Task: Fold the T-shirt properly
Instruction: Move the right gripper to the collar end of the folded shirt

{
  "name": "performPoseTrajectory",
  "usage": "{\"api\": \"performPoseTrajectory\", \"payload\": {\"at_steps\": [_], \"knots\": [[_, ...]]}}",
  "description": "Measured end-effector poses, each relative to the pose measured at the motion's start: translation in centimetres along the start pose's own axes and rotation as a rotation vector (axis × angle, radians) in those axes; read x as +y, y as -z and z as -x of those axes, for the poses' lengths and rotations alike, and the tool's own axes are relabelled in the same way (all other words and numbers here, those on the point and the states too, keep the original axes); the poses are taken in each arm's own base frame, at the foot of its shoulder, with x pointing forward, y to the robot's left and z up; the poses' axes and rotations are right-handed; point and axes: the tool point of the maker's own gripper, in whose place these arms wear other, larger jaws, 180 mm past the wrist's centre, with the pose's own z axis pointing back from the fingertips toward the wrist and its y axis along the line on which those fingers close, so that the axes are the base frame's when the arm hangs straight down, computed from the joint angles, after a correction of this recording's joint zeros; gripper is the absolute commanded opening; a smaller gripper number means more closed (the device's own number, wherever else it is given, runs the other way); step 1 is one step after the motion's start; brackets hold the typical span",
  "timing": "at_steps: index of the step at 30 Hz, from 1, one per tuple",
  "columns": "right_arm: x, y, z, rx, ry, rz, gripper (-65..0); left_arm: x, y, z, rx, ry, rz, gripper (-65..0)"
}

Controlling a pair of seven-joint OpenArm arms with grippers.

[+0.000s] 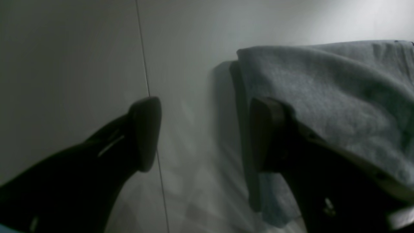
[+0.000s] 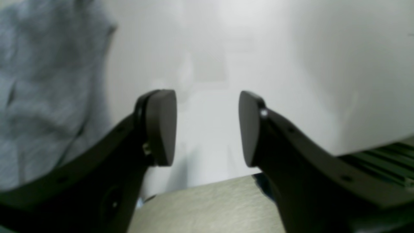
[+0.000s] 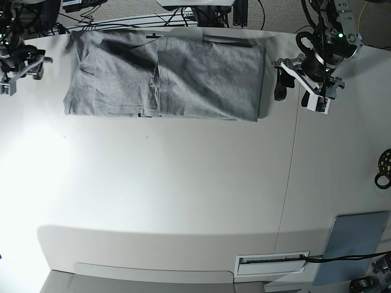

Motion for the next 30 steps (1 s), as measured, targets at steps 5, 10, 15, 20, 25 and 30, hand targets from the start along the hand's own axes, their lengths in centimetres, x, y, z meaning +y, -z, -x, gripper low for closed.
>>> {"api": "performPoseTrajectory", "payload": {"at_steps": [5,10,15,20,25,30], "knots": [[1.0,0.0,0.3,0.014,-0.011,-0.056,-34.3,0.0,0.0,0.0,0.0,0.0,0.0,-22.5],[0.5,0.0,0.4,0.022,-0.033,-0.03,-34.3,0.0,0.0,0.3,0.019,0.0,0.0,-22.5],[-0.8,0.0,0.7,0.044,-0.085,0.041,-34.3,0.0,0.0,0.3,0.019,0.0,0.0,-22.5],[-1.0,-0.1,1.3,0.073,-0.091,0.05,-34.3,0.0,0.0,0.3,0.019,0.0,0.0,-22.5],[-0.9,-0.1,1.3,0.072,-0.088,0.046,-34.3,0.0,0.0,0.3,0.019,0.0,0.0,-22.5],[-0.9,-0.1,1.3,0.073,-0.088,0.046,-34.3,0.0,0.0,0.3,0.019,0.0,0.0,-22.5]]}}
